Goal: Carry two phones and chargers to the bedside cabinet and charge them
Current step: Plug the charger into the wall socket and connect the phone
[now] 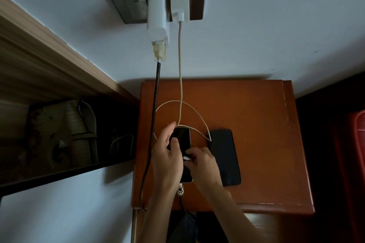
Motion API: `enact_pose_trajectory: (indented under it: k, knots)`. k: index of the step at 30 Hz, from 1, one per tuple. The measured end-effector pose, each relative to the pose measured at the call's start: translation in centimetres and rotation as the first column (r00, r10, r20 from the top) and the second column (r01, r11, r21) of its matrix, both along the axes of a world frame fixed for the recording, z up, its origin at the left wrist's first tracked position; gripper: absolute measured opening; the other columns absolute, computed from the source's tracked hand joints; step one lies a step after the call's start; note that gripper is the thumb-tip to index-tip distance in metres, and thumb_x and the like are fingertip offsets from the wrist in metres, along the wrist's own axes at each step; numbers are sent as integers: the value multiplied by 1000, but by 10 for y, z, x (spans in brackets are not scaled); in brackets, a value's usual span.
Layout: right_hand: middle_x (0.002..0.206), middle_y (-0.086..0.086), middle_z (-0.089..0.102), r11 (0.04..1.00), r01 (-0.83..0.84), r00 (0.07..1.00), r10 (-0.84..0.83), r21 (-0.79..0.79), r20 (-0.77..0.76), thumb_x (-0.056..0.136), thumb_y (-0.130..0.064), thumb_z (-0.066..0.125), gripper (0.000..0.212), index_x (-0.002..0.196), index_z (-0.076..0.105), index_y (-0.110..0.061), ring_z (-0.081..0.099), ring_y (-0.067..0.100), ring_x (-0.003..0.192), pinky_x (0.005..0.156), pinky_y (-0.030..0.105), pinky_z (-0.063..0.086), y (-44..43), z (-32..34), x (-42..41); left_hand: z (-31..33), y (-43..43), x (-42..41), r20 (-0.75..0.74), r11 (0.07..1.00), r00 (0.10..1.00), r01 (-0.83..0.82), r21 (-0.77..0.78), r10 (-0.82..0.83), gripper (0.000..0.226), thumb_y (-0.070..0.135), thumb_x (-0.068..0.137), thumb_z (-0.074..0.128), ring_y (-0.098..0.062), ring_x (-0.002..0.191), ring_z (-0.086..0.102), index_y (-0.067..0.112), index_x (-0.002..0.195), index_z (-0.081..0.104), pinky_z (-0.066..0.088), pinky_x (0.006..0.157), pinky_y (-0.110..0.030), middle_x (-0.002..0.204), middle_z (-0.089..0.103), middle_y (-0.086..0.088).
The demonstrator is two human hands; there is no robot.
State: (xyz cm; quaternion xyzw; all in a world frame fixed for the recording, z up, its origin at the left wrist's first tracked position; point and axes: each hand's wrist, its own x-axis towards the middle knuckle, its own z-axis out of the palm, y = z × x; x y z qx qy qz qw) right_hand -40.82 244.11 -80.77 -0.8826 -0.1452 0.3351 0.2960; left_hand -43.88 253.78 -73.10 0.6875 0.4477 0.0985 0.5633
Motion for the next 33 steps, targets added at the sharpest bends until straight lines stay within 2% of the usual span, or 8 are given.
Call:
enact_pose_trajectory:
  k: [5, 10, 12, 15, 18, 22, 27, 33]
  knots:
    - [107, 0, 59, 998, 10, 997, -5, -63, 79, 96, -27, 64, 13, 106, 64, -19, 61, 21, 95, 67, 34, 54, -3, -13, -11, -16, 2, -17, -90, 999, 995, 33, 29, -31, 43, 1, 99, 44, -4, 127, 52, 20, 136, 55, 39, 92, -4, 137, 59, 5]
    - [91, -11, 66, 938, 265, 964, -262, 224, -46, 89, -30, 73, 5, 90, 68, -29, 65, 3, 82, 67, 16, 52, -46, 13, -15, -18, -12, -26, -161, 968, 967, 219, 124, -199, 40, 2, 100, 44, 9, 104, 60, 21, 131, 60, 42, 80, 1, 123, 64, 12]
    - [95, -13, 72, 845, 435, 900, -399, 309, -175, 86, -35, 74, 6, 90, 69, -36, 69, 3, 86, 70, 18, 54, -70, 34, -20, -21, -23, -29, -158, 935, 938, 329, 131, -308, 37, 4, 100, 46, -7, 91, 69, 23, 127, 63, 54, 70, -16, 129, 61, 9]
    - [106, -8, 76, 657, 645, 764, -543, 390, -348, 85, -37, 75, 10, 91, 71, -30, 72, 10, 96, 79, 30, 56, -101, 64, -25, -28, -41, -32, -204, 885, 881, 453, 110, -426, 38, 4, 99, 46, -27, 126, 55, 27, 123, 64, 46, 103, -49, 145, 51, -2]
    - [105, 3, 78, 437, 799, 600, -633, 413, -489, 78, -38, 74, 15, 84, 70, -25, 73, 15, 103, 86, 35, 55, -119, 88, -20, -33, -54, -37, -249, 816, 824, 554, 165, -509, 44, -6, 94, 42, -1, 138, 31, 25, 115, 67, 13, 122, -42, 134, 60, 4]
    - [98, 11, 78, 201, 877, 449, -670, 437, -591, 82, -28, 72, 16, 94, 71, -19, 75, 20, 96, 77, 24, 60, -128, 102, 2, -36, -68, -53, -332, 740, 745, 650, 171, -578, 38, 3, 96, 43, 6, 134, 31, 25, 117, 65, 7, 121, -30, 123, 58, 17]
    - [93, 4, 77, 209, 855, 457, -738, 474, -497, 86, -37, 72, 21, 102, 77, -23, 74, 16, 93, 77, 21, 57, -139, 100, 41, -35, -84, -83, -354, 691, 666, 719, 71, -657, 35, 10, 99, 48, 2, 128, 45, 30, 124, 62, 37, 109, -22, 128, 58, 16]
    - [84, -4, 76, 376, 821, 553, -711, 430, -434, 92, -31, 68, 13, 101, 77, -28, 73, 10, 83, 75, 25, 60, -139, 80, 51, -31, -99, -112, -467, 497, 465, 866, 62, -752, 35, 25, 102, 42, 13, 120, 38, 39, 132, 53, 14, 115, -18, 128, 53, 26]
